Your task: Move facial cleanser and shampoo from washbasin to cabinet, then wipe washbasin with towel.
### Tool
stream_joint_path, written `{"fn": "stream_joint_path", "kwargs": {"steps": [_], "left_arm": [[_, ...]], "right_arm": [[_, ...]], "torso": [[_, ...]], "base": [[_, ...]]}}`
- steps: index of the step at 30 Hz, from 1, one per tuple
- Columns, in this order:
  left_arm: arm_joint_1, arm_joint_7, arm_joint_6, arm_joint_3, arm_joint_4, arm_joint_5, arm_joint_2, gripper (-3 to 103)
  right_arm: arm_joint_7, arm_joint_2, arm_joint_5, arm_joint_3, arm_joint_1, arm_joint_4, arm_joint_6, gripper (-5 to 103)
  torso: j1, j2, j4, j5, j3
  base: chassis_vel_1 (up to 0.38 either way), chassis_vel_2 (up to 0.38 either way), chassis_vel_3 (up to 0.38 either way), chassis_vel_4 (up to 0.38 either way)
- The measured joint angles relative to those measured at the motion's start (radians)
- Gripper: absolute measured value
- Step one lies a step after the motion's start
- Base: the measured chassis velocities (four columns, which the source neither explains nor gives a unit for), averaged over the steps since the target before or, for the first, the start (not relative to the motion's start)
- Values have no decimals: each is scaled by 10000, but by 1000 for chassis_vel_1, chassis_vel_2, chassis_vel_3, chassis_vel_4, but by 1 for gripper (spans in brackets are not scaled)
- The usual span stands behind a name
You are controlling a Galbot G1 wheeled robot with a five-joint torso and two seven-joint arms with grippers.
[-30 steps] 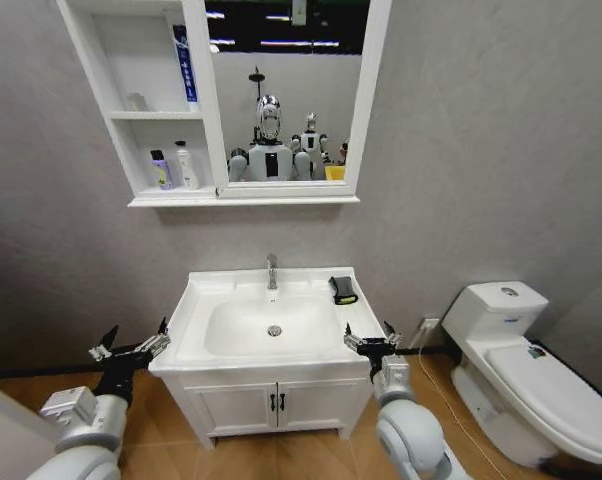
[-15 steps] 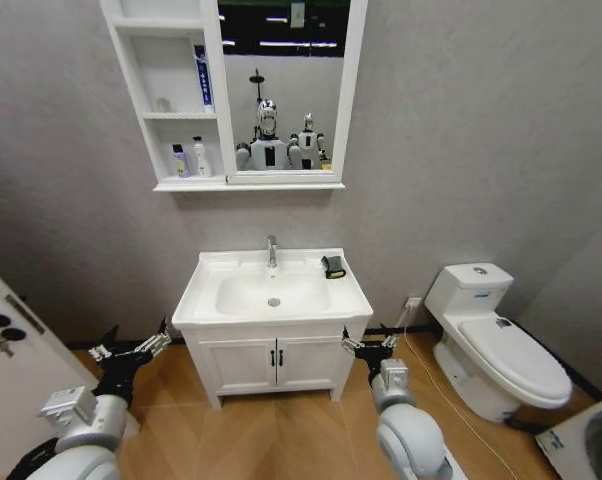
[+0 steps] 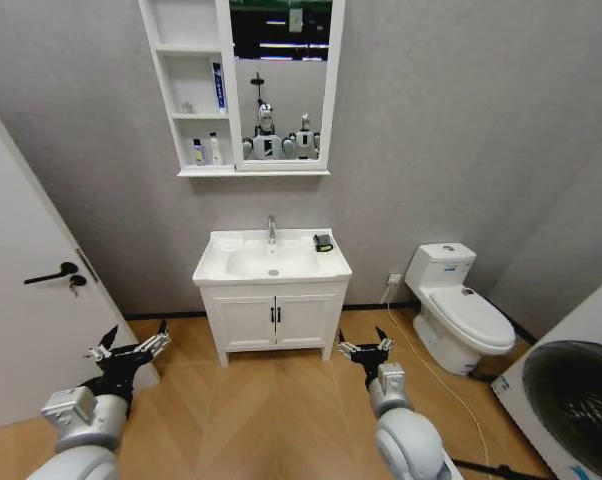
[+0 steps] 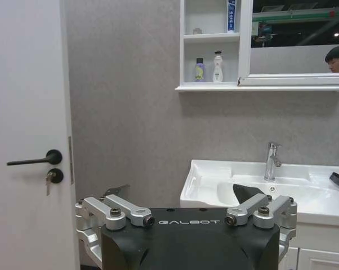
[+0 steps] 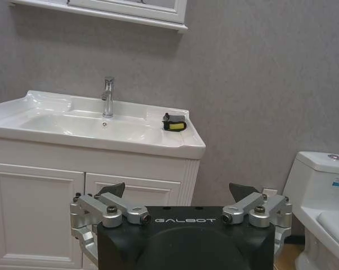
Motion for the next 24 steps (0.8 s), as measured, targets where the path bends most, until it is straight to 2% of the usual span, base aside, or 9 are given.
{"fn": "stream_joint_path", "kwargs": {"steps": [7, 8, 11, 13, 16, 17, 20, 24], "left_arm": [[2, 0, -1, -1, 0, 0, 0, 100], [3, -3, -1, -2, 0, 1, 0, 100], [3, -4, -2, -2, 2, 0, 0, 100], [1, -1, -2, 0, 0, 0, 0, 100], [-1, 2, -2, 0, 1, 0, 0, 100], [-1, 2, -1, 0, 1, 0, 0, 100], [-1, 0, -2, 0, 1, 0, 0, 100], [-1, 0, -2, 0, 1, 1, 0, 100]], "right_arm": [[-144, -87, 23, -23, 123, -123, 283, 100], [-144, -95, 50, -24, 158, -131, 293, 100], [-130, -144, 111, -14, 222, -136, 294, 100], [-113, -197, 136, 4, 231, -127, 294, 100], [-102, -222, 145, 13, 212, -104, 293, 100], [-102, -236, 150, 17, 199, -94, 290, 100], [-97, -244, 151, 24, 188, -84, 295, 100], [-94, -242, 165, 17, 180, -75, 304, 100]], "torso": [[-11, 6, 2, 0, -5], [-13, 8, 8, 0, -6], [-12, 6, 1, -3, -4], [-11, 5, -8, 3, -2], [2, -1, -6, 2, 2], [8, -5, 3, 1, 3], [9, -5, 8, 0, 3], [9, -5, 0, 0, 3]], "base": [[306, -322, -308, 311], [207, -18, -175, 230], [74, -15, -171, 139], [0, 0, 0, 0], [-48, -5, 81, -3], [-18, 70, 122, -16], [-20, 94, 128, -18], [-4, 42, 27, -6]]}}
